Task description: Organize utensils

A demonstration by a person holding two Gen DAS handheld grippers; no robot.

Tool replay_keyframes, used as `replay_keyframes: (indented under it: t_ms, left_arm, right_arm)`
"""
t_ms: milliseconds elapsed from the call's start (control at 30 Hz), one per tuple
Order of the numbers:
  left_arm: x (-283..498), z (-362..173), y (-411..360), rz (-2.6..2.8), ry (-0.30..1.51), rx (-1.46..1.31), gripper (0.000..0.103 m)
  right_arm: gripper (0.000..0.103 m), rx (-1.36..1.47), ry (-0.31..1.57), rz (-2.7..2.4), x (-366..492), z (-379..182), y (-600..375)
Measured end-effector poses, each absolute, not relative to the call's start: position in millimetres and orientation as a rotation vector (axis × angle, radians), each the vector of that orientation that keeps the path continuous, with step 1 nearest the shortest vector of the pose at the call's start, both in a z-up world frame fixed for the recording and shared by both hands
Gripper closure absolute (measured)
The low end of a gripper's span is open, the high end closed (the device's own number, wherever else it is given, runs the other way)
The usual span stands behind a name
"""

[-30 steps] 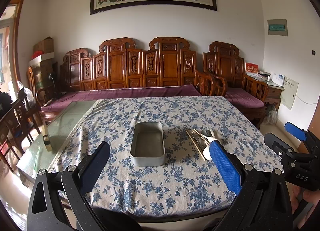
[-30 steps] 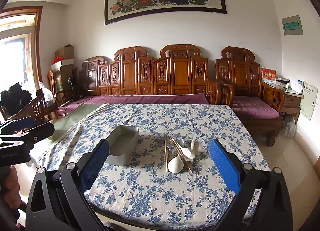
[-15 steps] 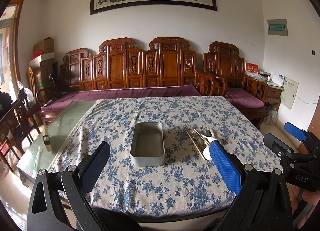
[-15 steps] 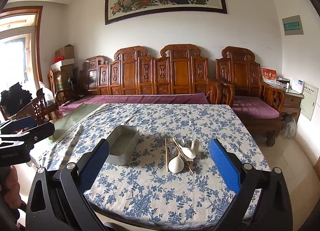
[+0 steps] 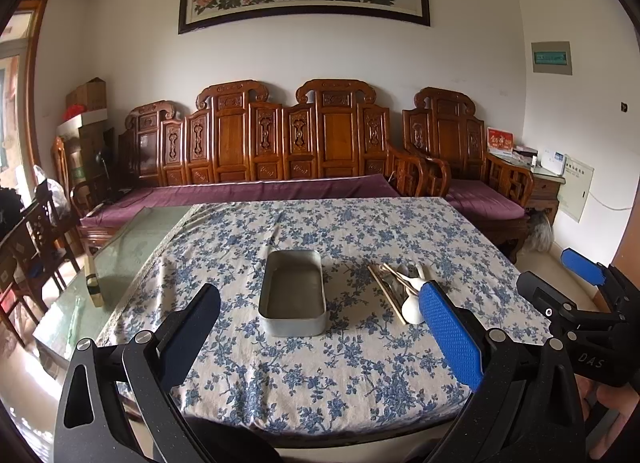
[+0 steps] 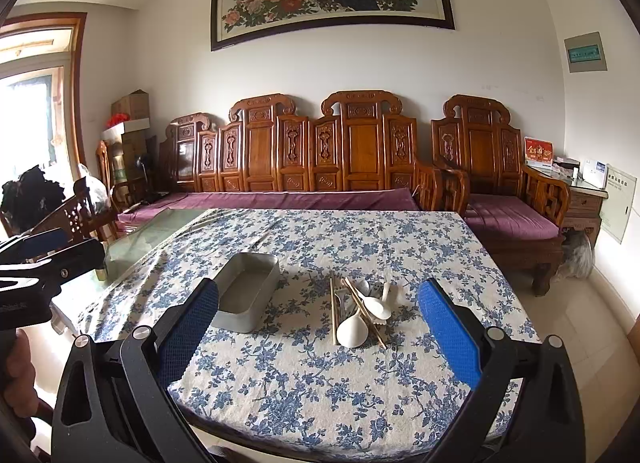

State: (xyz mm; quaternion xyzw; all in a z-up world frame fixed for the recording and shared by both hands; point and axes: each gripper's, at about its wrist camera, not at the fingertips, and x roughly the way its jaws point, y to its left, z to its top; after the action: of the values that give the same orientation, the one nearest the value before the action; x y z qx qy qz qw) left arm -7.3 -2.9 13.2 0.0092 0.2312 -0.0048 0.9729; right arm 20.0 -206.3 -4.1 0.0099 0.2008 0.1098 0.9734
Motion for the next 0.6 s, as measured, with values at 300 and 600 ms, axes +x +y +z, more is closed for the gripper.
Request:
replay_keyframes:
  t_ms: [300, 600]
  left_arm:
    - [-8.0, 15.1, -3.8, -0.012, 0.466, 0.018, 0.006]
    - [-8.5, 15.5, -5.4, -0.012, 0.465, 0.021, 0.006]
  right_arm:
    - [0.003, 0.02, 0.405, 0.222, 19.5, -3.8, -206.6]
    - [0.003, 0.021, 0.402, 0.221, 17.9, 0.6, -202.0]
